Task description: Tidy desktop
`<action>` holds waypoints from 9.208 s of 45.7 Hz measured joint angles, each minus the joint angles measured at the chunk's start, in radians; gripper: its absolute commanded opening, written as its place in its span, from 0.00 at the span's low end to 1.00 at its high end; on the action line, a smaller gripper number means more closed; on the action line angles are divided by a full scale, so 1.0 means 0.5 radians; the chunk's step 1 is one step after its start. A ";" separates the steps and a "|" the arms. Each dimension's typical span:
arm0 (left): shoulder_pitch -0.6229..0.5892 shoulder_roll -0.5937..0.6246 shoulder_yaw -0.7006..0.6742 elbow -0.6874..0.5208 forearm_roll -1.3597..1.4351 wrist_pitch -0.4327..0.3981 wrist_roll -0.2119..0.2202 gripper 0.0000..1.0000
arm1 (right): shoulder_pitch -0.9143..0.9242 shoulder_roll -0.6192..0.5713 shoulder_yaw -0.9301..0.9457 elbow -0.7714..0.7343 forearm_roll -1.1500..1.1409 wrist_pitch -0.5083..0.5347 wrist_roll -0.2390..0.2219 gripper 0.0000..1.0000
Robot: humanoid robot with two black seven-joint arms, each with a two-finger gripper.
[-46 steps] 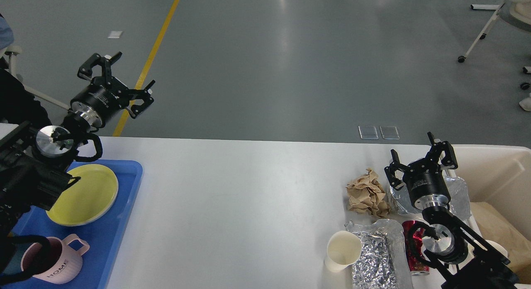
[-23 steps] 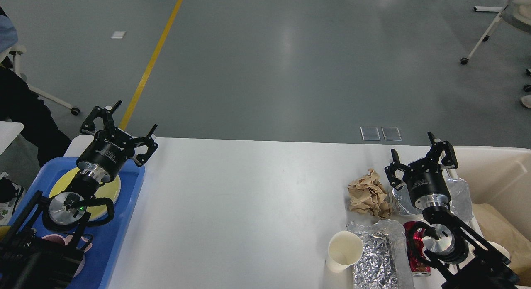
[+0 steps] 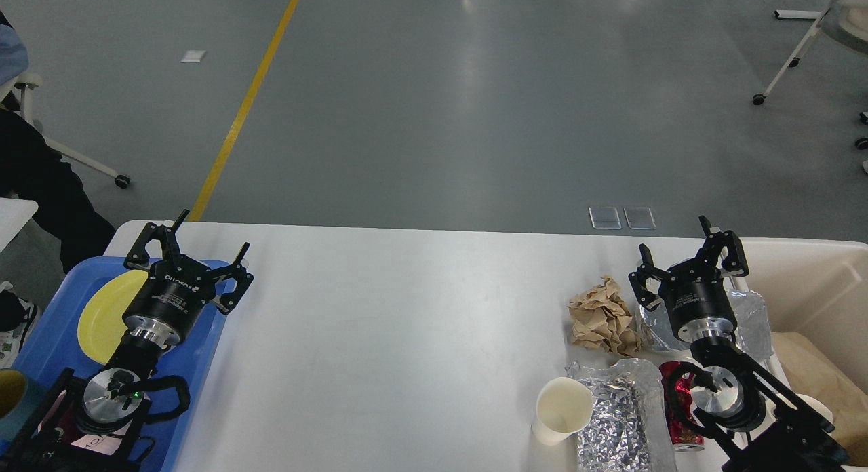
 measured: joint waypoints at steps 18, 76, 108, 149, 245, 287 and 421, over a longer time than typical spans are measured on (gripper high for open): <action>0.014 -0.009 0.004 0.024 -0.008 -0.005 -0.164 0.96 | 0.000 0.000 0.000 0.000 0.000 0.000 0.000 1.00; 0.024 -0.153 -0.053 0.182 -0.011 -0.230 -0.444 0.96 | 0.000 0.000 0.000 0.000 0.000 -0.001 0.000 1.00; 0.017 -0.159 0.001 0.264 -0.062 -0.337 -0.495 0.96 | 0.000 0.000 0.000 0.000 0.000 -0.001 0.000 1.00; 0.018 -0.156 0.004 0.264 -0.062 -0.344 -0.488 0.96 | 0.023 -0.004 -0.004 -0.033 0.000 -0.003 -0.006 1.00; 0.018 -0.153 0.004 0.264 -0.065 -0.345 -0.489 0.96 | 0.414 -0.505 -0.624 -0.034 0.154 0.142 -0.106 1.00; 0.019 -0.153 0.004 0.264 -0.064 -0.346 -0.488 0.96 | 3.211 -0.095 -4.819 0.163 0.195 1.133 -0.298 1.00; 0.018 -0.152 0.004 0.264 -0.061 -0.347 -0.486 0.96 | 2.572 0.348 -4.342 1.076 0.955 -0.229 -1.298 0.00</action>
